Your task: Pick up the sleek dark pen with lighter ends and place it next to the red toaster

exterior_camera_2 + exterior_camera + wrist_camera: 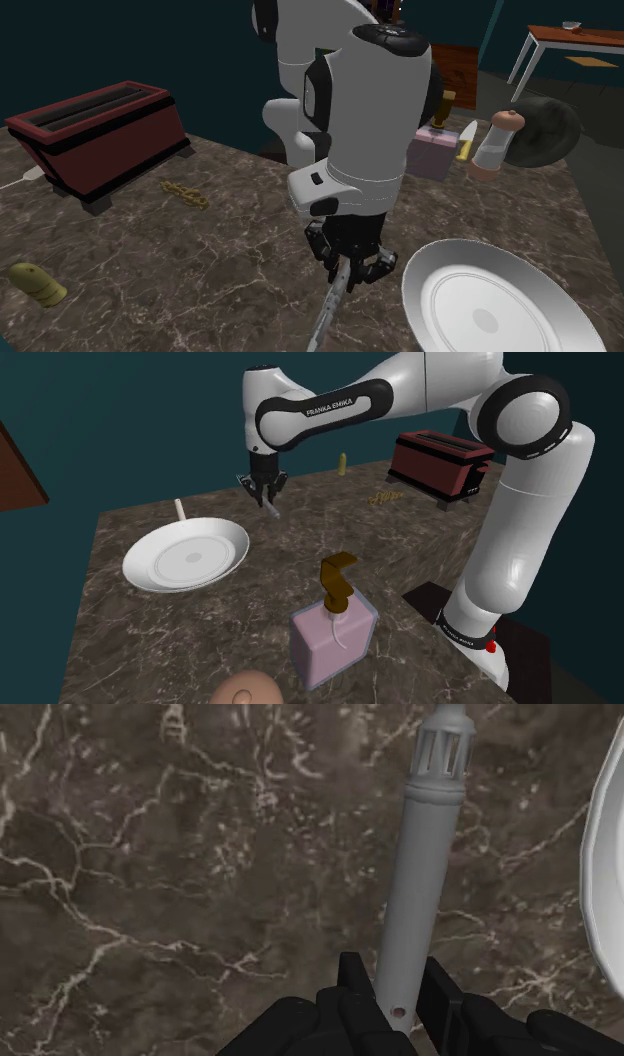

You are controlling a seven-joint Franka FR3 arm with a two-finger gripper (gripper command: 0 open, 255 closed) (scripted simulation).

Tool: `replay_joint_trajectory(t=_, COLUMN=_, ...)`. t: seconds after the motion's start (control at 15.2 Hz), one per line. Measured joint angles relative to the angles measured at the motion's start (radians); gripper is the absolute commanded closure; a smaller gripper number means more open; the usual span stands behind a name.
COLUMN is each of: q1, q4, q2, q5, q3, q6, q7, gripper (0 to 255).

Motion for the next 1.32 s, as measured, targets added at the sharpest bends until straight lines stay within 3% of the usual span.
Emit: replay_joint_trajectory(t=1.32, q1=0.007, q4=0.281, q2=0.013, q5=0.003, q3=0.005, q6=-0.268, q7=-0.021, gripper=255)
